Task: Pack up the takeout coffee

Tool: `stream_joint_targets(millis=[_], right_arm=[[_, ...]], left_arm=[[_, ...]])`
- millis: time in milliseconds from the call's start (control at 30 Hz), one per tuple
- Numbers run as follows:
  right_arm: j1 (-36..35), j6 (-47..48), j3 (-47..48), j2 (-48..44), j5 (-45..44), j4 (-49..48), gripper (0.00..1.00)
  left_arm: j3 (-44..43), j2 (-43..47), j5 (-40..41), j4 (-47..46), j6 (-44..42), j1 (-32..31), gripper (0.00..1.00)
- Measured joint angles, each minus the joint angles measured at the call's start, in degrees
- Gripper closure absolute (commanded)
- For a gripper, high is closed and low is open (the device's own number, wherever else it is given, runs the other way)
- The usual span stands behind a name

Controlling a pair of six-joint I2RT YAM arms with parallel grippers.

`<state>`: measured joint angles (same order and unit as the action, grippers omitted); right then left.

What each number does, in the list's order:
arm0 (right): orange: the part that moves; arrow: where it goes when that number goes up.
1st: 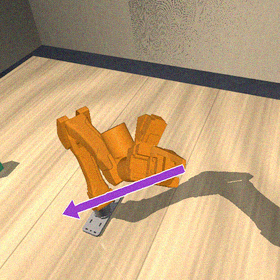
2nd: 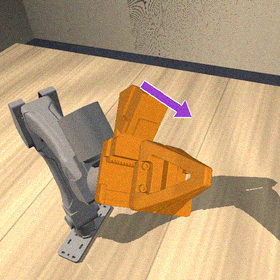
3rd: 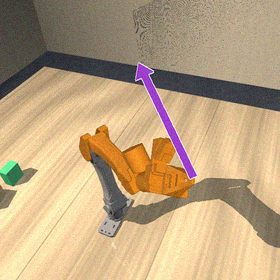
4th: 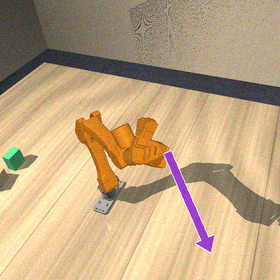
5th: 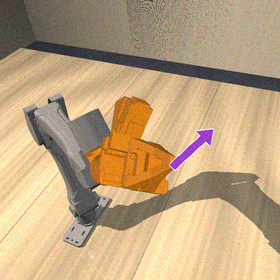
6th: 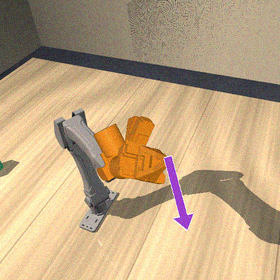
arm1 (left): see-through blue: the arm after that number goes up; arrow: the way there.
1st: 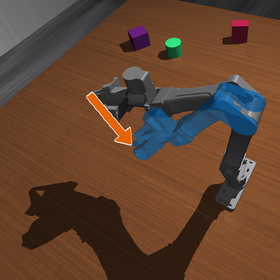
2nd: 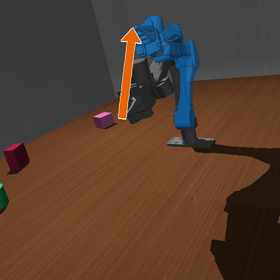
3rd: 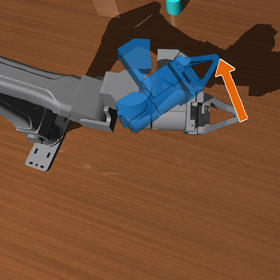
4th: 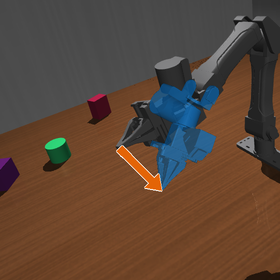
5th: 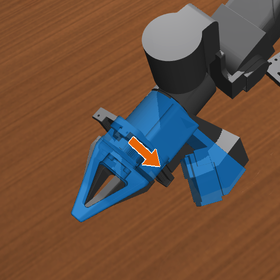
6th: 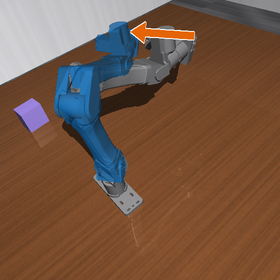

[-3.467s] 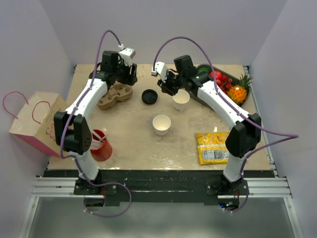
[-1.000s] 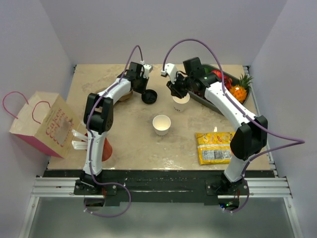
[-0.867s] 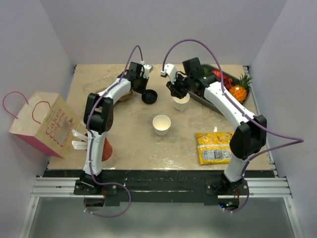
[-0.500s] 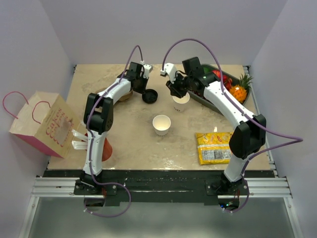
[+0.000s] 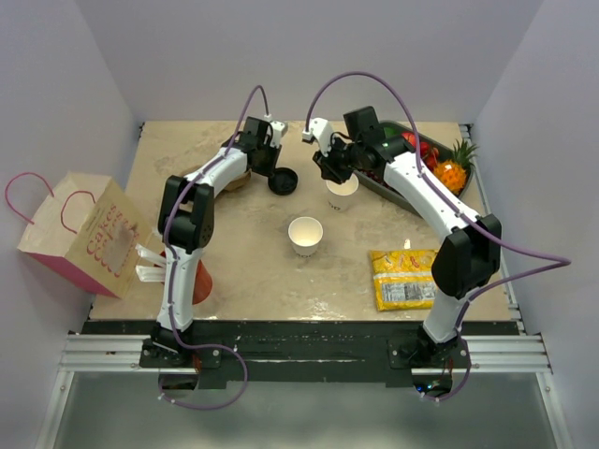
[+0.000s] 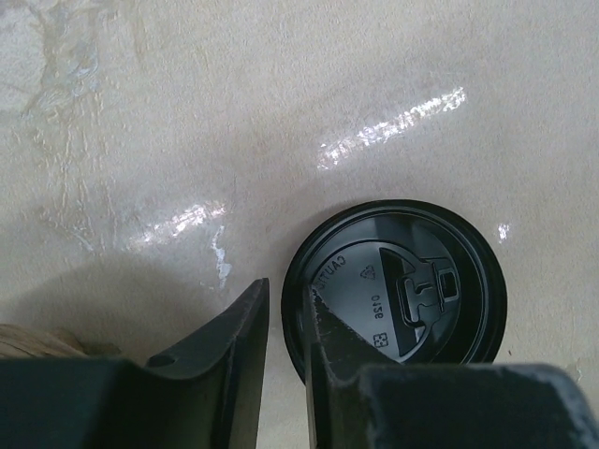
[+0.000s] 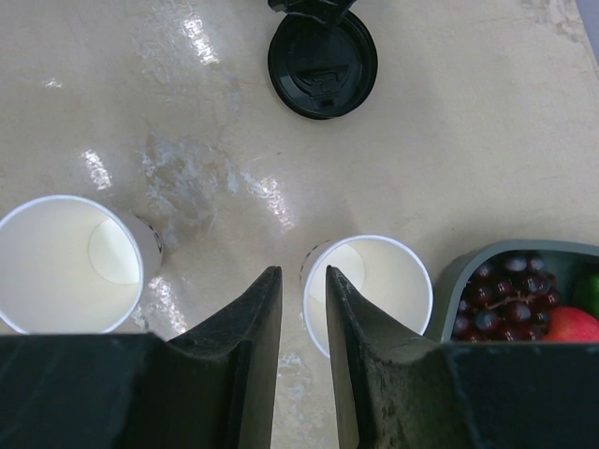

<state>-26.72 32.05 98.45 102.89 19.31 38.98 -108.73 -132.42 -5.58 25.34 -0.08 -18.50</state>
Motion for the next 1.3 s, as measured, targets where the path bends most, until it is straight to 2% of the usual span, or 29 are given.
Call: stream_joint_targets(millis=[1300], right_arm=[[0.0,-0.15,0.96,0.9,1.16,-0.02,0.71]], left_arm=[[0.72,1.68,3.08,0.04,0.92,-0.39,0.78]])
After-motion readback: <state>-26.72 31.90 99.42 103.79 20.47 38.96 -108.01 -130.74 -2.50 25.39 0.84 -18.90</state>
